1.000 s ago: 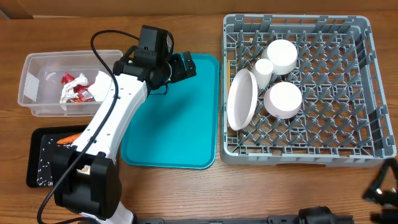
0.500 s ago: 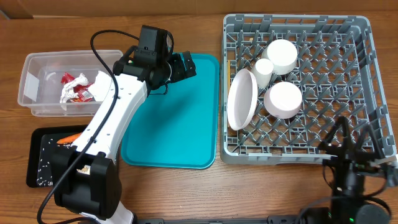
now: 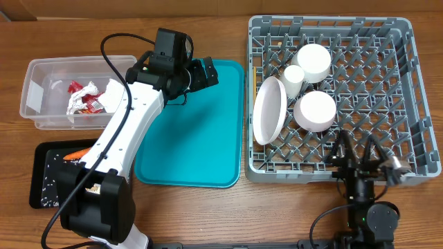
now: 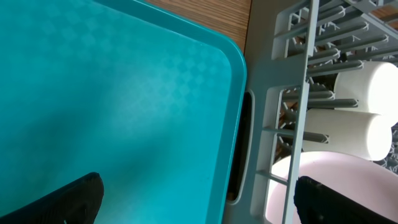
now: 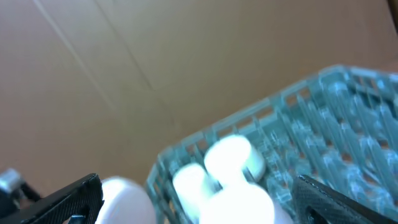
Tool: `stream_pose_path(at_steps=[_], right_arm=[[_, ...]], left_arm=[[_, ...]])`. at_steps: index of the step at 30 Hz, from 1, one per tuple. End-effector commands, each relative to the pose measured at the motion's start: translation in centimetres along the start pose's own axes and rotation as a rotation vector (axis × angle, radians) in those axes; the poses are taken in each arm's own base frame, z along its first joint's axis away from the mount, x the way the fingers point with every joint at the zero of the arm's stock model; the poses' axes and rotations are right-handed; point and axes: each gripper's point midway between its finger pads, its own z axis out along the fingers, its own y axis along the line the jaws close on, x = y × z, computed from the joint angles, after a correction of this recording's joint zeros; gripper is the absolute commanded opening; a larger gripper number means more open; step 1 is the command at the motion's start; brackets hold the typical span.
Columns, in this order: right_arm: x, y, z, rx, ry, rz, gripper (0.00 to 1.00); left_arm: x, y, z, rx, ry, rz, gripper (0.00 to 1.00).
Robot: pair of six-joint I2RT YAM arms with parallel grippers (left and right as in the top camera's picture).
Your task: Sort waste into correct bins and load items into the dishwasher
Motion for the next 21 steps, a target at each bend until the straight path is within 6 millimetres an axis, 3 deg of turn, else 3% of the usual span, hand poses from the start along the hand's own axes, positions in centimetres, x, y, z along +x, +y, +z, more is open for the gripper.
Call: stream_pose_path(at_steps=[1,2,4,9,21], right_arm=[[2.8,-0.6,-0.2,-0.002,0.114,-0.1,1.0],[3.8,-1.2,-0.3,0.018,0.157,-0.112,1.0],[4.4,-0.5,-0.4,-0.032,0.182,-0.189,1.0],[4.3,-0.5,-0.4,-0.041,0.179,-0.296,1.0],[4.2,-0.5,-0.4,-0.032,0.177,-0.238,1.0]], left_arm=[[-0.4,-0.3,-0.2,0.002,-0.013,0.023,1.0],[-0.4,-0.3,-0.2,0.002,-0.013,0.024,1.0],[-0.4,-0.3,-0.2,0.002,-0.013,0.024,1.0],[-0.4,-0.3,-0.2,0.002,-0.013,0.024,1.0],[-0.4,-0.3,-0.2,0.002,-0.013,0.024,1.0]])
